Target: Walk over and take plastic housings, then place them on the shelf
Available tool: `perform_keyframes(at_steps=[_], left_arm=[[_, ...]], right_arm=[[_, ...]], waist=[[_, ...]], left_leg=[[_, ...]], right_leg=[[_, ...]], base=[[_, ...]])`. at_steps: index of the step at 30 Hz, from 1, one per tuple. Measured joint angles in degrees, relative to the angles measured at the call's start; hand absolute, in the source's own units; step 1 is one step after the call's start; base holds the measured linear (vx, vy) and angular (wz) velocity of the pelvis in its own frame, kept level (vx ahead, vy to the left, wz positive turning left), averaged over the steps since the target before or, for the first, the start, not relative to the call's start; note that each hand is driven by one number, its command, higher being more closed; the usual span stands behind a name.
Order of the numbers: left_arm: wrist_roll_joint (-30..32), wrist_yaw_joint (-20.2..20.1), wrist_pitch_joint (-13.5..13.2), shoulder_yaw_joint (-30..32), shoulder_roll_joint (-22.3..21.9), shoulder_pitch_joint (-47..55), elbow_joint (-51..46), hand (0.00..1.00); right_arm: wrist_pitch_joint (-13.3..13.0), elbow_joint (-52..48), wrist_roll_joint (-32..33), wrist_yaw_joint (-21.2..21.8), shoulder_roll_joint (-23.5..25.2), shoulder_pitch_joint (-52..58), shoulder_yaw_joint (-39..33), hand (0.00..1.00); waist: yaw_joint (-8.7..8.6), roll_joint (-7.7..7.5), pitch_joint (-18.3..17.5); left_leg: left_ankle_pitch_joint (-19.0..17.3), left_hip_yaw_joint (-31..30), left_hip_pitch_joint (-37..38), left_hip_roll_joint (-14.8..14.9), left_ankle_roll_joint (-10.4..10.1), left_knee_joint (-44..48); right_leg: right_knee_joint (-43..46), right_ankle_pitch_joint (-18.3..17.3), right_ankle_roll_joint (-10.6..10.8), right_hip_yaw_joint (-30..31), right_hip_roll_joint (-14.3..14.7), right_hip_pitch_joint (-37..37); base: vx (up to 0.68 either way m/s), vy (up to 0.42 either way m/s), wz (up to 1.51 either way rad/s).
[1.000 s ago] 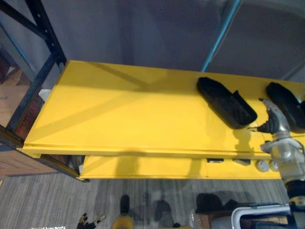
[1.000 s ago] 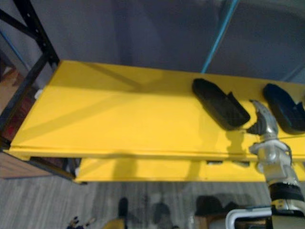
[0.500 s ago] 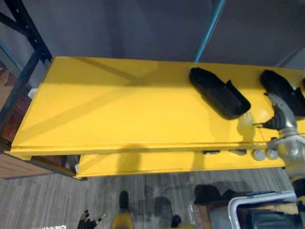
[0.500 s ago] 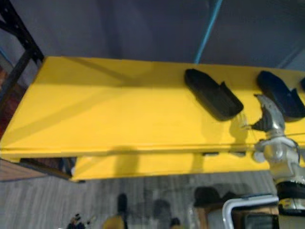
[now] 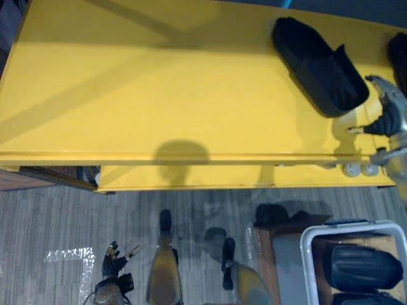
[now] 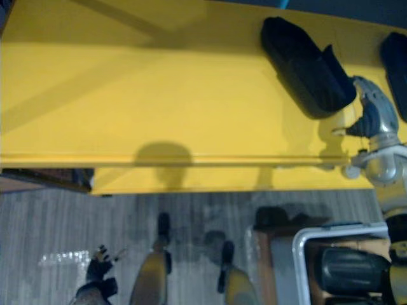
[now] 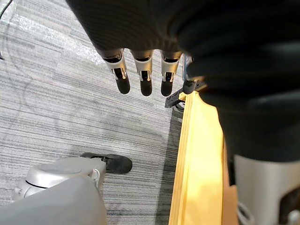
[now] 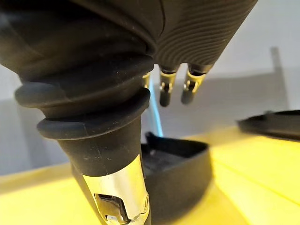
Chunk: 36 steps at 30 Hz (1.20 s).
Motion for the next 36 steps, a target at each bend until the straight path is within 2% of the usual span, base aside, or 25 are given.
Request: perform_keyframes(at_steps=[6,10,16,17,23,36], left_arm=[[-0.01,-0.34,-0.57,-0.33,-0.12,-1.02,-0.14,0.00],[-0.01,-0.42,-1.64,-0.44,-0.09,-1.25,-0.93,0.00],[-0.04,-0.47,-1.77,-0.48,-0.09,-1.30,-2.14,0.00],[-0.05,-0.47,-1.76,-0.49,-0.09,-1.30,-2.14,0.00],[-0.15,-0.48,-1.77,-0.50,-0.08,-1.30,-2.15,0.00],[-0.26,-0.63,-1.78,-0.54,-0.08,-1.30,-2.19,0.00]], right_arm=[[0.46,-0.20,0.01,0.20,-0.79,-0.10,0.82,0.00],[0.66,-0.80,0.35,1.24,-0.83,-0.78,1.06,0.00],[2.04,-0.79,1.58,3.49,-1.17,-1.94,1.48,0.00],[2.22,-0.79,1.75,3.71,-1.54,-2.33,2.30,1.00],[2.76,-0.73,2.96,6.24,-3.00,-2.93,4.41,1.00],[2.64,-0.52,3.23,5.87,-3.00,-4.23,5.56,1.00]], waist=[[0.98,0.08,3.41],[1.28,0.00,3.57],[1.28,-0.08,3.63],[1.27,-0.08,3.63],[1.56,-0.06,3.64],[2.01,-0.05,3.64]], left_leg=[[-0.18,-0.44,-0.28,0.07,0.23,0.15],[-0.19,-0.72,-0.73,0.07,0.21,0.17],[-0.16,-1.28,-1.42,0.12,0.17,0.53],[-0.16,-1.26,-1.41,0.15,0.17,0.55],[-0.16,-1.28,-1.30,0.15,0.17,0.55],[0.19,-1.16,-1.16,0.10,-0.18,-0.52]], right_leg=[[2.90,-2.01,-0.41,-0.21,0.02,-1.23],[4.26,-2.81,-0.44,-0.55,-0.04,-2.08],[5.79,-3.31,-0.18,-1.01,-0.03,-3.03],[5.86,-3.32,-0.18,-1.02,-0.02,-3.05],[6.57,-3.97,-0.61,-1.01,-0.06,-3.24],[6.98,-4.02,-0.31,-1.09,-0.19,-3.79]], base=[[0.00,-0.006,0.02],[0.00,-0.010,0.04],[0.00,-0.006,0.02],[0.00,0.000,0.00],[0.00,0.000,0.00],[0.00,0.000,0.00]])
